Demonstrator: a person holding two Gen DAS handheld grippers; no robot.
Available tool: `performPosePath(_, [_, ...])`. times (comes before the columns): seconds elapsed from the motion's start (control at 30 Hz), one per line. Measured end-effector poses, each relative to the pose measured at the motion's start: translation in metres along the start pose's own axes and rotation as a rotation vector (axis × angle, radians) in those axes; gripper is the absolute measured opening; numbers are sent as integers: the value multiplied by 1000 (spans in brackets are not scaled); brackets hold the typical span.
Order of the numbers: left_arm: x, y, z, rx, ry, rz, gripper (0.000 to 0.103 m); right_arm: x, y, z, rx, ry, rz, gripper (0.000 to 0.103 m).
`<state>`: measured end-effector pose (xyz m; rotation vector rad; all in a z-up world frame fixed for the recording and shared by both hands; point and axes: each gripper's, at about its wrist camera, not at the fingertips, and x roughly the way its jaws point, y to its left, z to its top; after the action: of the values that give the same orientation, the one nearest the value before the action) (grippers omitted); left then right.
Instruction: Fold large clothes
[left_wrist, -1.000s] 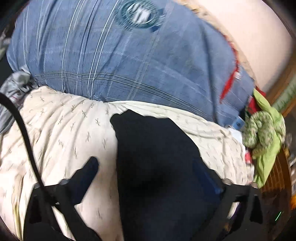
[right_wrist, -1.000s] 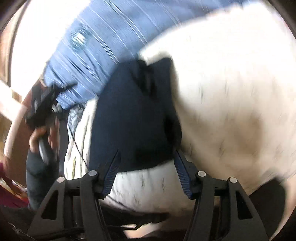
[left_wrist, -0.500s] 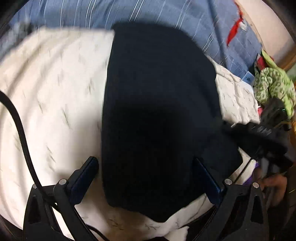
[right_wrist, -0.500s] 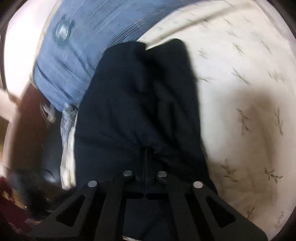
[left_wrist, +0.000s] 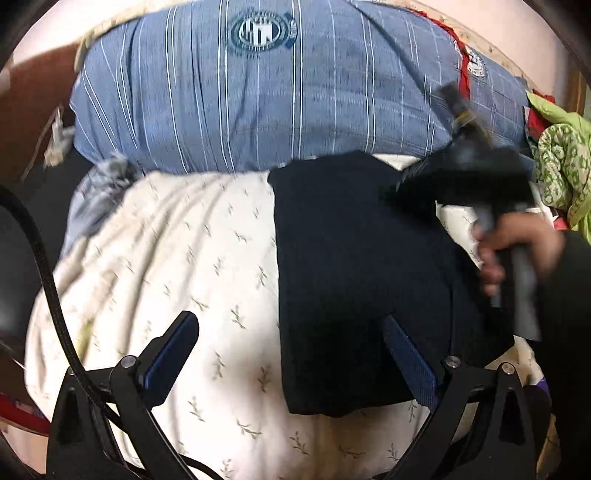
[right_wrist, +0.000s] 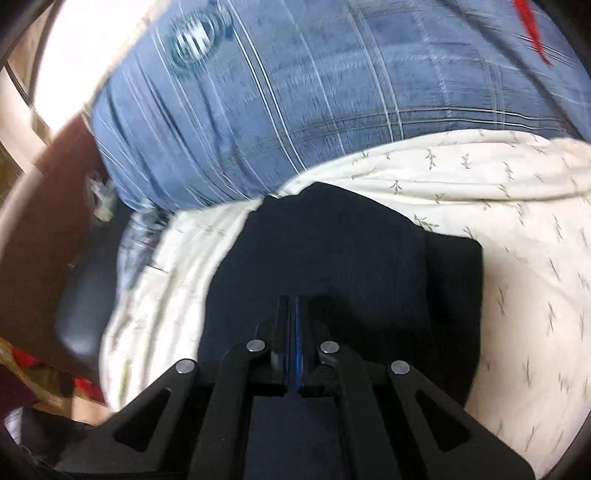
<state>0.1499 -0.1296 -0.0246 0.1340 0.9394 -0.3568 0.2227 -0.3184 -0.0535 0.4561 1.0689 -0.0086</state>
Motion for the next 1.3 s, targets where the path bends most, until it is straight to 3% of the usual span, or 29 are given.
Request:
performPosePath(0.1, [-4,-2,3,3,-8,22,100,36,-22,4,-21,65,-183,0])
performPosePath(0.17, [-2,-2,3,3,-3,21,100,34,-36,3,0,47,-199,0])
performPosePath(0.27, [5,-4,9,-22,11,-43,100,16,-48,3,31,5,-248,0])
performPosePath(0.43, [3,-15,4,-36,19,-126,100,-46,-40,-17,66,-105,-47,0])
performPosePath(0.53, [-2,-17,2,-41,4,-153,100,-68,-28,-46,81,-84,67,0])
performPosePath(0.63, [-3,-19,-1,-49,-2,-191,100,-60,-27,-81,105,-8,70,0])
performPosePath(0.73, [10,-25,-4,-50,30,-218,101,-31,-46,-105,112,52,-47,0])
performPosePath(0.8, [21,-31,-6,-39,85,-200,99,-31,-55,-107,139,31,-45,0])
performPosePath(0.83, [22,-33,-7,-36,101,-180,99,-33,-55,-105,129,27,-77,0])
performPosePath(0.9, [13,-35,-9,-30,95,-135,99,-41,-54,-105,110,16,-226,0])
performPosePath(0.93, [7,-36,-9,-19,78,-117,99,-48,-56,-109,113,6,-230,2])
performPosePath(1.0, [-4,-38,-7,13,43,-59,99,-67,-54,-117,137,-33,-142,2])
performPosePath(1.13, [-20,-44,-7,51,21,-3,99,-104,-23,-132,85,-124,-127,3])
performPosePath(1.2, [-26,-43,-9,59,12,8,99,-100,-17,-138,79,-104,-98,4])
performPosePath(1.3, [-33,-40,-12,55,17,14,99,-67,-20,-146,84,11,-102,9])
